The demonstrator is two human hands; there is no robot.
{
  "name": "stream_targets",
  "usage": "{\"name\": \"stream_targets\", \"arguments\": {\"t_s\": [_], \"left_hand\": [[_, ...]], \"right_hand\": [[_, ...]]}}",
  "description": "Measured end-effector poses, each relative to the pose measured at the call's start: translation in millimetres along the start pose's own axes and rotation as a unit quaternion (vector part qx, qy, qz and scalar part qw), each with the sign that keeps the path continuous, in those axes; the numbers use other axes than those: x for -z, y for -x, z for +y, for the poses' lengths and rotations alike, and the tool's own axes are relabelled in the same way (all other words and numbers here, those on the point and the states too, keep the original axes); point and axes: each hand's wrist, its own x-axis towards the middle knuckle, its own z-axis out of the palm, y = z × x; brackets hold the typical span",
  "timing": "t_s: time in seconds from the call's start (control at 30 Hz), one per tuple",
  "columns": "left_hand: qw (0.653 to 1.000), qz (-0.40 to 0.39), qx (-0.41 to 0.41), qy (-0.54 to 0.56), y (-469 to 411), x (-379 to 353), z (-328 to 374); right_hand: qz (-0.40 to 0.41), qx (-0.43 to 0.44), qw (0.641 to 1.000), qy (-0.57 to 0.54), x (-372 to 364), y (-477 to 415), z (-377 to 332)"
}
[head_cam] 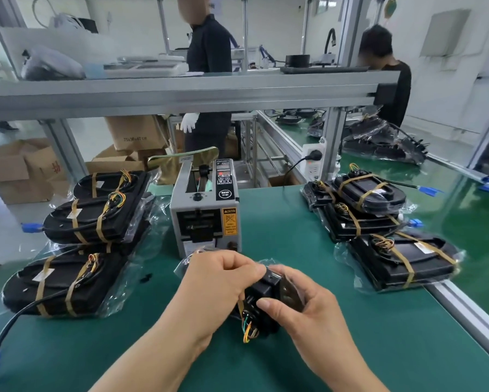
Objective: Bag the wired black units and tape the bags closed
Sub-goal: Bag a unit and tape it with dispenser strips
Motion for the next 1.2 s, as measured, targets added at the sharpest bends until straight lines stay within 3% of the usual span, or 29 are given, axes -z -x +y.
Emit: {"name": "stream_targets", "arguments": {"t_s": [0.4, 0.97, 1.2], "left_hand": [[0.999, 0.043, 0.010, -0.023, 1.4, -10.9, -3.2], [0.985, 0.085, -0.007, -0.150, 5.7, -17.6, -8.2], [0.990, 0.079, -0.016, -0.114, 0.5, -15.6, -13.4]], "right_hand": [[0.002, 0.002, 1.000, -0.028, -0.6, 0.9, 0.7], [-0.002, 0.006, 1.000, -0.011, 0.4, 1.8, 1.3], [-0.004, 0.001, 1.000, -0.013, 2.1, 1.1, 1.5]]}}
